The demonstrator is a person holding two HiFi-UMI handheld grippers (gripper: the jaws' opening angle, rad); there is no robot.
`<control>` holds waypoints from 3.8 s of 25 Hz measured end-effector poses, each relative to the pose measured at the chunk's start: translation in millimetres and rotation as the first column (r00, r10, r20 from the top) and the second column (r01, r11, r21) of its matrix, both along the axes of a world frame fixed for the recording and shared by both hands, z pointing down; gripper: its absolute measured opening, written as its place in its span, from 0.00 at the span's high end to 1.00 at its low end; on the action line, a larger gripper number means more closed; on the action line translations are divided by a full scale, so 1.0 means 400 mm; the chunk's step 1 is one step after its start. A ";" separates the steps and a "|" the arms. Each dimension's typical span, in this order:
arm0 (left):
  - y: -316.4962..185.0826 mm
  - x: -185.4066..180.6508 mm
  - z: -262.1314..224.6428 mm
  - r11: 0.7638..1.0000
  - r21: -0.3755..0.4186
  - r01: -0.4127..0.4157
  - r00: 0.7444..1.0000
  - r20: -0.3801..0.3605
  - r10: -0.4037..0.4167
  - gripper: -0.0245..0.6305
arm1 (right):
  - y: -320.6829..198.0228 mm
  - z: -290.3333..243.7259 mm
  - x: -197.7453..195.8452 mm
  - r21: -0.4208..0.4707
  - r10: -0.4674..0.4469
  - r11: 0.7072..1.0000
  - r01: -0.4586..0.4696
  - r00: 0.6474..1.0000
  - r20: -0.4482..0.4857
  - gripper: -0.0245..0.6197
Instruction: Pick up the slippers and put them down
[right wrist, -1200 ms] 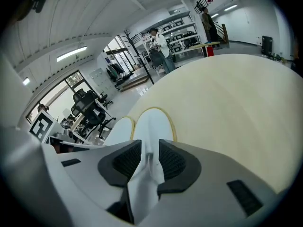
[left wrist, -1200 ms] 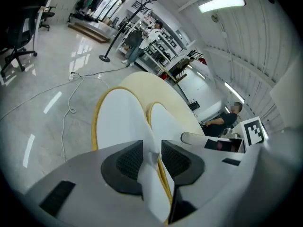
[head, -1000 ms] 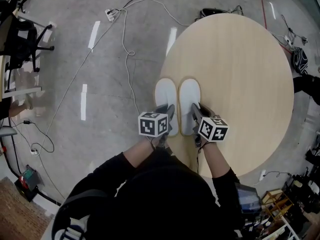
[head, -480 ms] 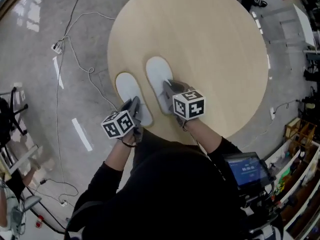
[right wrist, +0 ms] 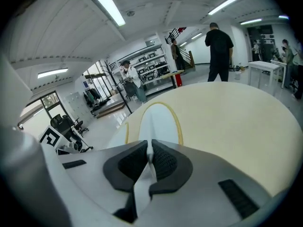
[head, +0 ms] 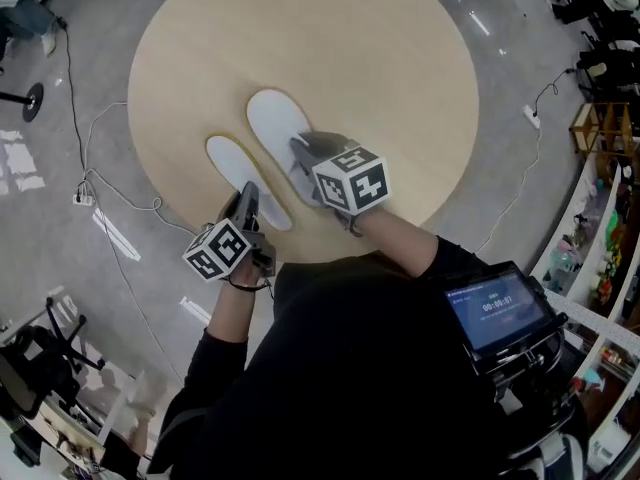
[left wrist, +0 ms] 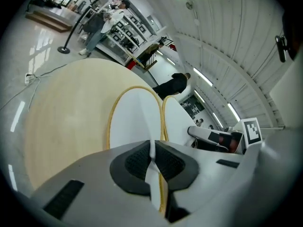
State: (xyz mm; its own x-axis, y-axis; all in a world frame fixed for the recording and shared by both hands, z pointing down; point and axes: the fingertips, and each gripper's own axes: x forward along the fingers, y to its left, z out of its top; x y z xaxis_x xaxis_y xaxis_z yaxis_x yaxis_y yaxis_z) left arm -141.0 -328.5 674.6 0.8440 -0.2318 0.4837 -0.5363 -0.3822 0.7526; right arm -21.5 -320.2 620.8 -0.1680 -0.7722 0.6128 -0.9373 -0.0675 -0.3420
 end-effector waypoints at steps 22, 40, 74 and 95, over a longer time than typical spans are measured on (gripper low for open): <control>0.319 0.226 -0.436 0.956 0.231 -0.178 0.925 -0.292 0.243 0.91 | 0.518 -0.402 0.240 0.321 0.365 0.860 -0.396 0.918 0.155 0.92; 0.620 0.348 -0.568 0.944 0.316 -0.093 0.962 -0.217 0.167 0.91 | 0.798 -0.489 0.362 0.427 0.254 0.831 -0.356 0.927 0.277 0.92; 0.985 1.020 -0.343 0.953 0.153 -0.262 0.955 -0.102 0.279 0.91 | 1.221 -0.308 0.983 0.283 0.403 0.842 -0.460 0.884 0.237 0.92; 0.745 1.146 -0.257 0.996 0.084 -0.016 0.995 -0.095 0.024 0.91 | 0.941 -0.215 1.244 0.116 0.201 0.968 -0.222 0.965 0.171 0.92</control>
State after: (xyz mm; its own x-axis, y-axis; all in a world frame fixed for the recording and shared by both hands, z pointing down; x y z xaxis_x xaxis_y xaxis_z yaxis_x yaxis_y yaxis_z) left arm 317.3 -30.7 571.6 0.8902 -0.2505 0.3804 -0.4551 -0.4551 0.7653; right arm 476.1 56.4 534.7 -0.0779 -0.8734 0.4808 -0.8403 -0.2019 -0.5031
